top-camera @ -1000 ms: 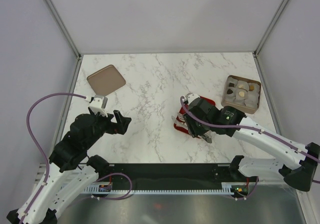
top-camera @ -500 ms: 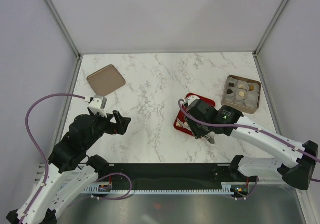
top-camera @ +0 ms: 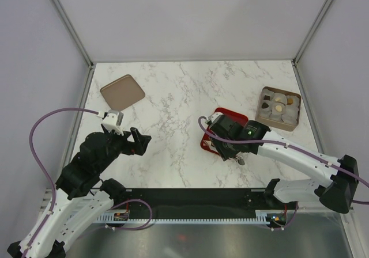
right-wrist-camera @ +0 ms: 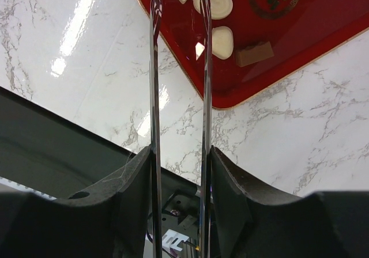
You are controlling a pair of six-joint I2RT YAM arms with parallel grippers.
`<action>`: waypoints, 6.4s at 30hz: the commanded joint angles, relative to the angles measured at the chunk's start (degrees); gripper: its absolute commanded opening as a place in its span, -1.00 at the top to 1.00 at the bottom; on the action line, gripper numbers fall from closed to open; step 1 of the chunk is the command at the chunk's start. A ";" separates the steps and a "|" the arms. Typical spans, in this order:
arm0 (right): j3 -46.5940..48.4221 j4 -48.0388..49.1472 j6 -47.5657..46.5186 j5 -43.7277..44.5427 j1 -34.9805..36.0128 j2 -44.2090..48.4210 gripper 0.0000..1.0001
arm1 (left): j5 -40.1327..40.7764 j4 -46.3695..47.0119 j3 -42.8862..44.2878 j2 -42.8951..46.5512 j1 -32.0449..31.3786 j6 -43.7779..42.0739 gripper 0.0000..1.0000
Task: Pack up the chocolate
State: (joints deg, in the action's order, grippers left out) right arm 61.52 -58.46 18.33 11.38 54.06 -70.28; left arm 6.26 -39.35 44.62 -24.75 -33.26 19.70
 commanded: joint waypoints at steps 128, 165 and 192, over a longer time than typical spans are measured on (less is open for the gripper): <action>8.00 8.62 -1.72 7.61 -63.03 -8.73 0.38 | -2.92 1.47 -0.41 -0.65 -3.40 0.42 -0.99; 18.54 6.25 -1.01 9.28 -63.73 -16.38 0.06 | -1.96 1.47 -0.32 -0.21 -3.57 0.60 -0.99; 4.06 1.95 3.89 -2.33 -18.29 2.16 0.03 | 3.58 0.24 -0.06 0.32 -3.48 1.48 -0.99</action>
State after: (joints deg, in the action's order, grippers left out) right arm 66.08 -55.48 18.81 7.33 34.96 -70.96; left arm 7.53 -39.35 44.60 -24.25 -36.51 19.79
